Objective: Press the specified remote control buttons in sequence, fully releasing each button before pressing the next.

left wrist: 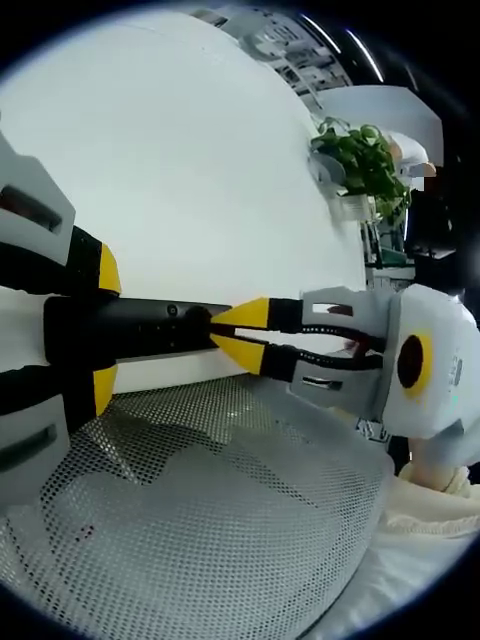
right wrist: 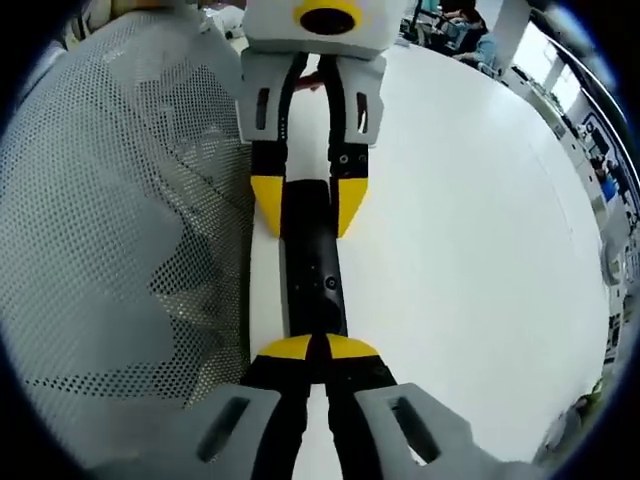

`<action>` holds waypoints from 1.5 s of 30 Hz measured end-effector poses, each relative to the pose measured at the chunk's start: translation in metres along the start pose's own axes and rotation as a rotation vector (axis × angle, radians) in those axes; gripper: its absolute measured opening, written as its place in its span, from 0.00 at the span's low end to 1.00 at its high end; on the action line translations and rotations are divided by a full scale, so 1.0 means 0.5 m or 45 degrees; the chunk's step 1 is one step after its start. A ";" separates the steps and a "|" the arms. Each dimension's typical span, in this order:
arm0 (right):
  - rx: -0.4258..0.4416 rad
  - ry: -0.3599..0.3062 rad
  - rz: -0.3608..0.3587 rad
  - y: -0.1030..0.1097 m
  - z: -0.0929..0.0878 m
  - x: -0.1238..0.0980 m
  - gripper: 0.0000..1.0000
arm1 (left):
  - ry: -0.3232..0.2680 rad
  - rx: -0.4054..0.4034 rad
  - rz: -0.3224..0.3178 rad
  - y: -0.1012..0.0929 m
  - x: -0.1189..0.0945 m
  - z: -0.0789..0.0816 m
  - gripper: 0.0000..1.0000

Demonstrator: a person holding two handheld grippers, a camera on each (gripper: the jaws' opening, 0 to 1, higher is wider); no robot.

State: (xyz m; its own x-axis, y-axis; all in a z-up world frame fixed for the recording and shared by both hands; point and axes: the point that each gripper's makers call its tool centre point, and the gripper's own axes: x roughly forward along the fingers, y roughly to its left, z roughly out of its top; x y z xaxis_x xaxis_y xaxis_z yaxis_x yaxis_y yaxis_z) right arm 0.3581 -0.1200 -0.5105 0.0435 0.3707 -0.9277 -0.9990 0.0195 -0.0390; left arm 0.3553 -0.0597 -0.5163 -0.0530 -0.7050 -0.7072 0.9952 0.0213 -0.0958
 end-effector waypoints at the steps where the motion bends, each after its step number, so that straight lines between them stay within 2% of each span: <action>1: -0.039 -0.002 -0.018 0.000 0.002 0.000 0.02 | 0.002 0.003 0.000 0.000 0.000 0.000 0.25; 4: -0.016 -0.016 -0.031 -0.001 0.006 0.001 0.02 | 0.008 0.017 0.000 0.000 0.000 0.000 0.25; 8: 0.077 -0.085 0.017 0.000 0.028 0.009 0.06 | 0.006 0.010 -0.001 -0.002 0.000 0.000 0.25; 9: 0.069 -0.070 0.009 -0.001 0.029 0.010 0.06 | 0.005 0.010 0.000 -0.002 0.000 0.000 0.25; 10: 0.012 -0.040 0.013 0.000 0.030 0.011 0.06 | 0.004 0.009 0.000 -0.003 0.000 0.000 0.25; 16: -0.018 -0.002 0.022 0.001 0.030 0.014 0.06 | 0.004 0.008 -0.001 -0.003 0.000 0.001 0.25; 18: -0.111 0.037 0.010 0.002 0.029 0.014 0.06 | 0.005 0.007 -0.002 -0.003 -0.001 0.002 0.25; 21: -0.050 0.060 0.018 0.001 0.030 0.016 0.06 | 0.006 0.007 -0.001 -0.003 -0.001 0.002 0.25; 24: -0.046 0.063 0.015 0.001 0.028 0.015 0.06 | 0.006 0.003 -0.001 -0.003 -0.001 0.001 0.25; 30: 0.056 -0.011 0.039 -0.002 0.038 0.014 0.02 | 0.002 0.000 0.000 -0.002 -0.001 0.000 0.25; 32: 0.024 0.016 0.041 0.001 0.042 0.018 0.00 | 0.004 0.001 0.000 -0.002 -0.002 0.000 0.25; 33: -0.038 0.041 0.047 -0.001 0.040 0.017 0.00 | 0.004 0.002 0.000 -0.002 -0.002 0.000 0.25; 40: -0.022 0.052 0.053 0.000 0.040 0.019 0.00 | 0.005 0.003 -0.002 -0.001 -0.001 -0.002 0.25; 45: -0.151 0.093 0.002 0.003 0.041 0.022 0.00 | 0.009 0.008 -0.002 -0.001 -0.001 -0.001 0.25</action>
State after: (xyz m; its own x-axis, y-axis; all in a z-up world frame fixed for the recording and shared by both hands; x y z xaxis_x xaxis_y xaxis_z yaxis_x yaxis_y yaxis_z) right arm 0.3570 -0.0969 -0.5134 0.0461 0.3022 -0.9521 -0.9927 -0.0925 -0.0774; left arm 0.3545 -0.0588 -0.5164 -0.0553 -0.6998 -0.7122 0.9956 0.0157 -0.0926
